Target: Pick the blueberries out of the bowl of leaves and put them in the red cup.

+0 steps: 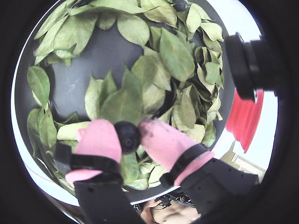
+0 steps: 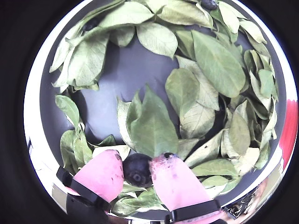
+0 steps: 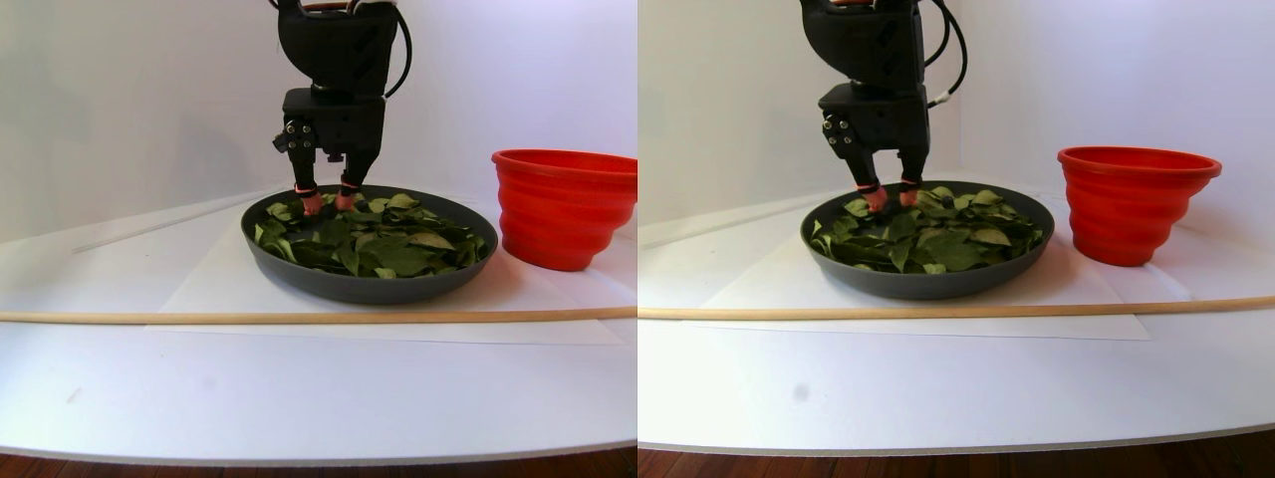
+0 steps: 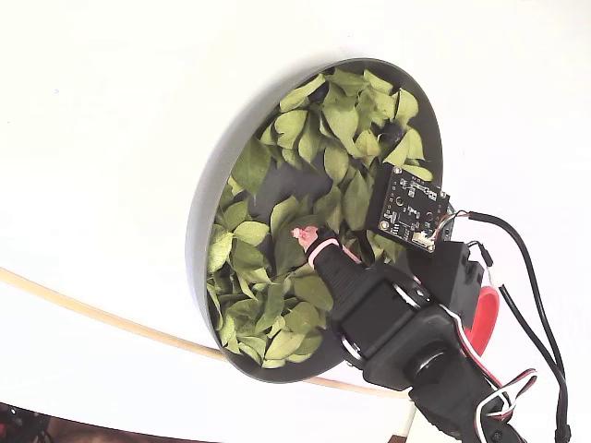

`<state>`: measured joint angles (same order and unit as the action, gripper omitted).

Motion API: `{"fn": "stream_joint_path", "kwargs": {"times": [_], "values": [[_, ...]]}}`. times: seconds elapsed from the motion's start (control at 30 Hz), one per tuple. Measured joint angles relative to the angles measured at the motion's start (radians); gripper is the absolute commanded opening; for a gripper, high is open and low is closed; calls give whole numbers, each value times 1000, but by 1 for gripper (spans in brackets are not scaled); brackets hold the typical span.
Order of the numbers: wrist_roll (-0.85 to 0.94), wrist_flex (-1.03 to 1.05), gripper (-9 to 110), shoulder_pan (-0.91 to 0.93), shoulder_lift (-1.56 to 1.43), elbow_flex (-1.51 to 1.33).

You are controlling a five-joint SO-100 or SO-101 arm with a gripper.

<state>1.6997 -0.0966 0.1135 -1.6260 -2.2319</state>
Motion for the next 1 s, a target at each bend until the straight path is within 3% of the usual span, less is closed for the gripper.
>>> {"fn": "stream_joint_path", "kwargs": {"times": [1.0], "values": [[60,164,9,130,-256,-12]]}}
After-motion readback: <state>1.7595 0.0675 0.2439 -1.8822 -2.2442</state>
